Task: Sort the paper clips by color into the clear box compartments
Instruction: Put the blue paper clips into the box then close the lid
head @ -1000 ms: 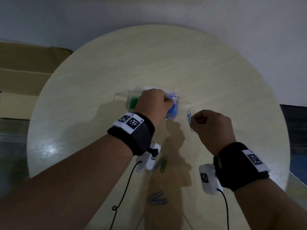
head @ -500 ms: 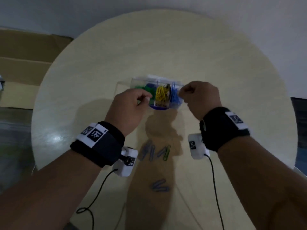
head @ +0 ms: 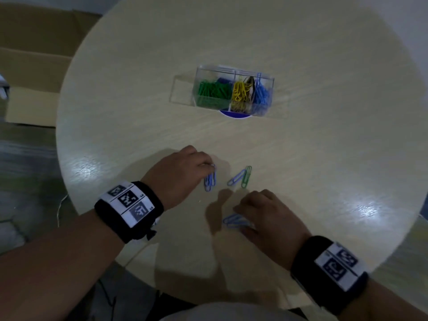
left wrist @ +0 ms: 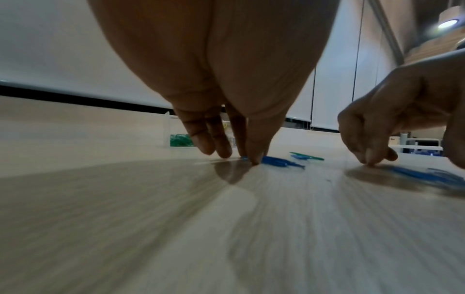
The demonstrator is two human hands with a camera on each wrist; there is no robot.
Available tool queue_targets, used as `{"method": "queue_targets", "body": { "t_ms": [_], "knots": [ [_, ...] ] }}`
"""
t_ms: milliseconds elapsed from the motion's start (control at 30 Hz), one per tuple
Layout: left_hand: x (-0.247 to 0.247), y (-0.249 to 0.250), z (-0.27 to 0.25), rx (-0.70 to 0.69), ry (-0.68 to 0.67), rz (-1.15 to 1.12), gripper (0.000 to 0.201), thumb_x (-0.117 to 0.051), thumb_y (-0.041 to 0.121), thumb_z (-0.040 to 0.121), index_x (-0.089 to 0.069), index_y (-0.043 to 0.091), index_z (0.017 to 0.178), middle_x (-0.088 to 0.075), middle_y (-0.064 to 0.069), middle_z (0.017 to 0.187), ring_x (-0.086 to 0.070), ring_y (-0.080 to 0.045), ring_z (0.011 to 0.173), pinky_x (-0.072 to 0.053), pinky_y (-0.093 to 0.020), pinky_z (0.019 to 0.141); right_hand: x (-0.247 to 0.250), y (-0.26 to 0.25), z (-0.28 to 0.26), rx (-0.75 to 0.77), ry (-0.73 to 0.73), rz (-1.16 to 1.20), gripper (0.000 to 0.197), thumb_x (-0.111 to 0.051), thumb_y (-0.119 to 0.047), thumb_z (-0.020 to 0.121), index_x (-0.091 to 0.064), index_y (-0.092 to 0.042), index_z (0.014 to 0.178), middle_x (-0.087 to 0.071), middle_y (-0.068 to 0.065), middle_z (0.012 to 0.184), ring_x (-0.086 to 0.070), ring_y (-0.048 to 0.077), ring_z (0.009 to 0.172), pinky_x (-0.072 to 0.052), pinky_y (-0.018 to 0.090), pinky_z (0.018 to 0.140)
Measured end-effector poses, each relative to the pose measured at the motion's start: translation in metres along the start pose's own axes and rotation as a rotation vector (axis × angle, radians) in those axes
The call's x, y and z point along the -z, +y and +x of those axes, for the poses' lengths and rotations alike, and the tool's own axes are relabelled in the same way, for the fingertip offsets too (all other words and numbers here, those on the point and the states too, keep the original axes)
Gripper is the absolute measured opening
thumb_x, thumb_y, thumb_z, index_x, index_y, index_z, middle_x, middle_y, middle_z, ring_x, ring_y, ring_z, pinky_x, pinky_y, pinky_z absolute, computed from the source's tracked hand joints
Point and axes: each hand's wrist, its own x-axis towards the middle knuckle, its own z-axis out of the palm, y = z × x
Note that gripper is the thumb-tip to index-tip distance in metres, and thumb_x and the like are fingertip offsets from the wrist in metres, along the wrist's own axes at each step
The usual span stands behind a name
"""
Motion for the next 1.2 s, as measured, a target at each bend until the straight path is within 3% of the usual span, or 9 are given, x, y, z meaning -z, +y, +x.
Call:
{"method": "queue_targets", "body": {
  "t_ms": [67, 167, 367, 533, 700, 800, 900, 1100, 1200],
  "knots": [
    [0.003, 0.001, -0.001, 0.03, -0.003, 0.011, 0.032, -0.068, 0.009, 0.084, -0.066, 0.011, 0.115, -0.064, -0.008, 0.113, -0.056, -0.032, 0.093, -0.053, -0.046, 0.073, -0.004, -0.004, 0.0, 0.046, 0.04, -0.077, 0.015, -0.059, -0.031, 0.08, -0.067, -0.024, 0.092, -0.058, -0.001, 0.09, -0.054, 0.023, 0.079, -0.05, 0.032, 0.072],
    [0.006, 0.007, 0.0, 0.017, -0.028, 0.054, 0.04, -0.067, 0.023, 0.086, -0.06, 0.019, 0.125, -0.062, -0.004, 0.119, -0.055, -0.03, 0.097, -0.053, -0.042, 0.073, -0.007, -0.007, 0.002, 0.068, 0.023, -0.145, 0.005, -0.059, -0.026, 0.08, -0.063, -0.024, 0.078, -0.056, -0.001, 0.08, -0.053, 0.022, 0.073, -0.048, 0.033, 0.068],
    [0.006, 0.012, 0.002, 0.016, -0.074, 0.086, 0.009, -0.062, 0.027, 0.089, -0.064, 0.019, 0.093, -0.06, -0.002, 0.093, -0.053, -0.027, 0.086, -0.049, -0.042, 0.064, -0.001, -0.004, 0.009, -0.102, -0.042, -0.027, 0.01, -0.056, -0.02, 0.07, -0.061, -0.016, 0.078, -0.06, 0.007, 0.075, -0.06, 0.033, 0.068, -0.049, 0.034, 0.059],
    [0.0, 0.021, -0.002, 0.155, -0.097, 0.07, 0.015, -0.071, 0.021, 0.082, -0.058, 0.014, 0.085, -0.055, -0.006, 0.087, -0.053, -0.028, 0.08, -0.048, -0.042, 0.057, 0.011, 0.012, 0.006, -0.168, -0.03, 0.012, 0.009, -0.054, -0.02, 0.071, -0.062, -0.016, 0.075, -0.057, 0.008, 0.08, -0.06, 0.035, 0.07, -0.046, 0.033, 0.06],
    [0.0, 0.031, -0.004, 0.311, -0.106, -0.133, 0.01, -0.062, 0.023, 0.09, -0.056, 0.015, 0.091, -0.057, -0.005, 0.088, -0.054, -0.03, 0.083, -0.047, -0.044, 0.066, 0.028, 0.02, 0.015, -0.086, 0.064, -0.011, 0.009, -0.068, -0.011, 0.074, -0.066, -0.015, 0.082, -0.066, 0.008, 0.109, -0.065, 0.03, 0.081, -0.052, 0.03, 0.071],
    [0.003, 0.039, 0.008, 0.364, -0.012, -0.287, 0.017, -0.063, 0.023, 0.089, -0.064, 0.019, 0.106, -0.061, -0.002, 0.092, -0.058, -0.026, 0.086, -0.046, -0.037, 0.071, 0.034, 0.027, 0.026, -0.03, 0.02, -0.03, 0.013, -0.06, -0.013, 0.08, -0.068, -0.014, 0.091, -0.067, 0.007, 0.116, -0.063, 0.031, 0.091, -0.05, 0.031, 0.08],
    [0.001, 0.05, 0.024, 0.305, 0.0, -0.309, 0.022, -0.061, 0.021, 0.091, -0.068, 0.019, 0.113, -0.061, -0.003, 0.097, -0.056, -0.024, 0.09, -0.046, -0.036, 0.073, 0.036, 0.036, 0.023, -0.077, -0.04, -0.031, 0.021, -0.056, -0.014, 0.083, -0.068, -0.015, 0.101, -0.064, 0.005, 0.121, -0.06, 0.03, 0.1, -0.046, 0.033, 0.088],
    [-0.008, 0.061, 0.04, 0.377, 0.025, -0.309, 0.021, -0.062, 0.023, 0.091, -0.068, 0.017, 0.11, -0.062, -0.005, 0.097, -0.057, -0.028, 0.093, -0.043, -0.035, 0.075, 0.036, 0.049, 0.009, -0.207, 0.187, 0.079, 0.014, -0.068, -0.009, 0.074, -0.068, -0.016, 0.086, -0.071, 0.004, 0.106, -0.066, 0.029, 0.091, -0.051, 0.029, 0.076],
    [-0.003, 0.061, 0.042, 0.333, 0.064, -0.249, 0.029, -0.07, 0.022, 0.085, -0.068, 0.014, 0.113, -0.066, -0.005, 0.091, -0.059, -0.028, 0.088, -0.047, -0.034, 0.07, 0.037, 0.054, 0.006, -0.241, 0.285, 0.181, 0.013, -0.069, -0.012, 0.077, -0.068, -0.02, 0.087, -0.069, -0.001, 0.111, -0.065, 0.015, 0.079, -0.053, 0.027, 0.073]
  ]
}}
